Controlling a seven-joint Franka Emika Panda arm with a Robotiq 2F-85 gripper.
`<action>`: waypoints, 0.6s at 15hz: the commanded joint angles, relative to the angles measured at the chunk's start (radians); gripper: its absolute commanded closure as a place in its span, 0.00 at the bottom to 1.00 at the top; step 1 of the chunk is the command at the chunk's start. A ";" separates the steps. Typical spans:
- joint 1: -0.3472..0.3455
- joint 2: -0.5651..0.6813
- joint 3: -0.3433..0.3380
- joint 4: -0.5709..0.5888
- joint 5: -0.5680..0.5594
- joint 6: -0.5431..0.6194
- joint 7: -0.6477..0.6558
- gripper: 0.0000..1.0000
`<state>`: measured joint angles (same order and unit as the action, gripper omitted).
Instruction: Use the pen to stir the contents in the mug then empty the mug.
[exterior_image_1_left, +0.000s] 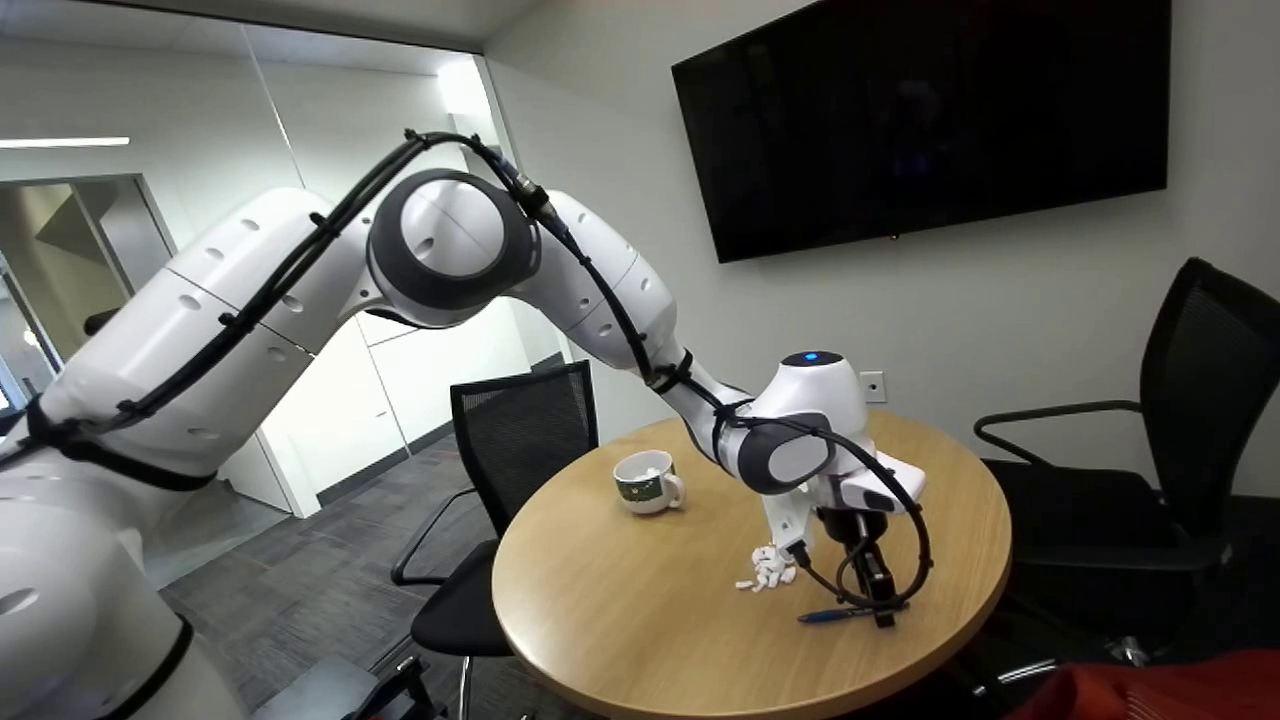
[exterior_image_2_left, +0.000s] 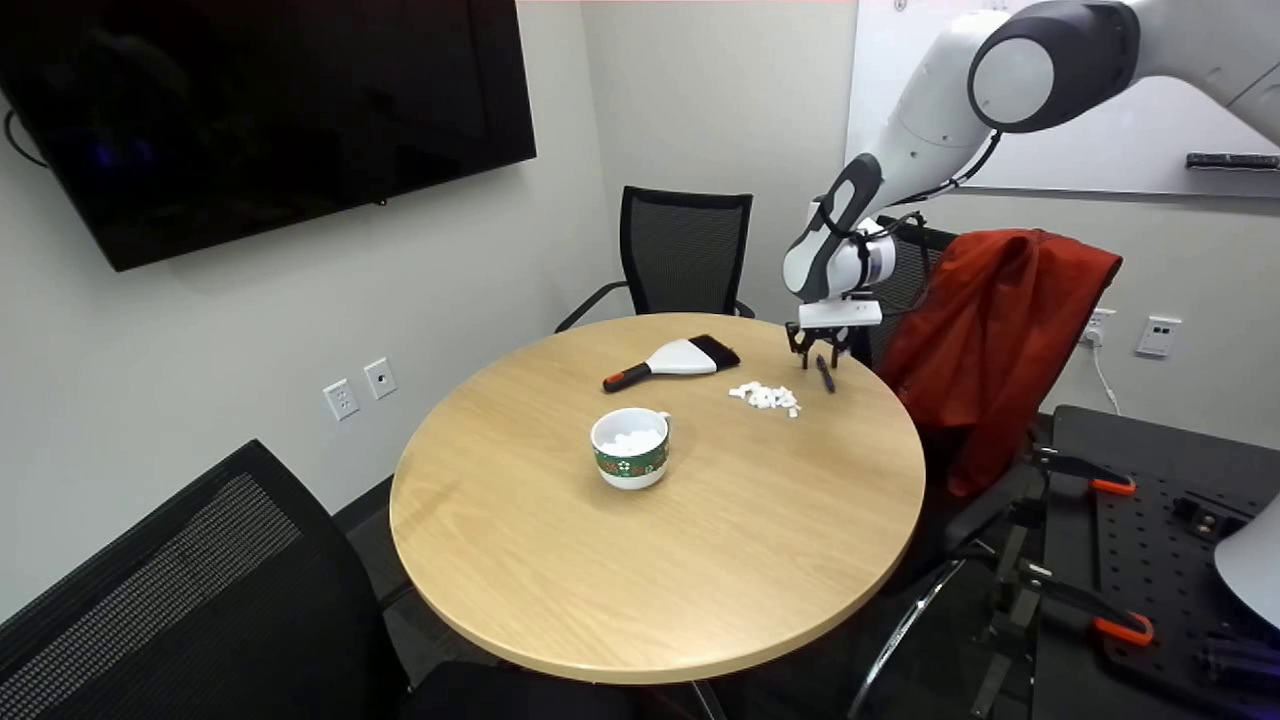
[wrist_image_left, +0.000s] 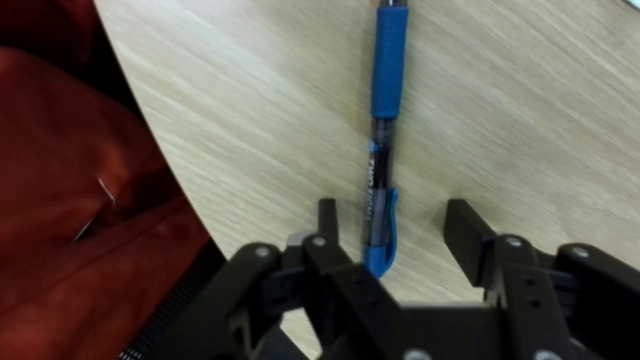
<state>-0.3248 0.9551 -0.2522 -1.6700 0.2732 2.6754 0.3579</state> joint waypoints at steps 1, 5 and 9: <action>-0.007 -0.011 0.010 -0.006 0.008 -0.016 -0.004 0.72; -0.001 -0.012 0.008 -0.004 0.006 -0.015 0.002 1.00; 0.042 -0.123 -0.010 -0.130 0.001 0.012 0.011 0.96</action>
<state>-0.3216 0.9461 -0.2467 -1.6715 0.2732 2.6754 0.3580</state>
